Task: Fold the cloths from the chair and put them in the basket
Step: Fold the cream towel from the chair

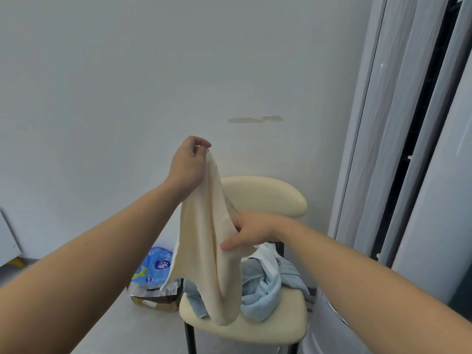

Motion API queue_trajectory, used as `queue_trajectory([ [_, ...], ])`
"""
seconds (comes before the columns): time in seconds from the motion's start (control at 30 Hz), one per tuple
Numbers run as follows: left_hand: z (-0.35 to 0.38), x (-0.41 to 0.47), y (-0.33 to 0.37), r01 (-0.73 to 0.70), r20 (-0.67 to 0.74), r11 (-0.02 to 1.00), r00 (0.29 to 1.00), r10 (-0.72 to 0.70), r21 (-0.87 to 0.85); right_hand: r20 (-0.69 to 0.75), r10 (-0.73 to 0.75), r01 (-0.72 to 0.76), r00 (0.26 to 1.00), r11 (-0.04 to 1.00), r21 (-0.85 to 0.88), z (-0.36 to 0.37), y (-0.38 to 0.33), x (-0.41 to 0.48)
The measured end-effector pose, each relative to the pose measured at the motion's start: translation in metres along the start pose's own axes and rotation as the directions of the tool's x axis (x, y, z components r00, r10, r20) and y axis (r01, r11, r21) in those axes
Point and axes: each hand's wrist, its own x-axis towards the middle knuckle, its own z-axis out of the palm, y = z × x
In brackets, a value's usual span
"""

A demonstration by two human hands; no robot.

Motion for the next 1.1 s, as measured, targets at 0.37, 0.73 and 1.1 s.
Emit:
queue_trajectory([
  [0.37, -0.028, 0.021, -0.025, 0.104, -0.184, 0.993, 0.977, -0.112, -0.051, 0.171, 0.179, -0.069, 0.969, 0.858, -0.508, 0.000, 0.007, 0.000],
  [0.73, -0.069, 0.031, -0.071, 0.246, -0.350, 0.968, 0.904, -0.247, -0.049, -0.323, -0.020, -0.164, 0.946, 0.831, -0.532, -0.063, 0.015, -0.009],
  [1.1, -0.067, 0.028, -0.077, 0.248, -0.326, 0.965, 0.908, -0.262, -0.086, -0.493, -0.161, -0.197, 0.855, 0.779, -0.595, -0.113, 0.011, -0.016],
])
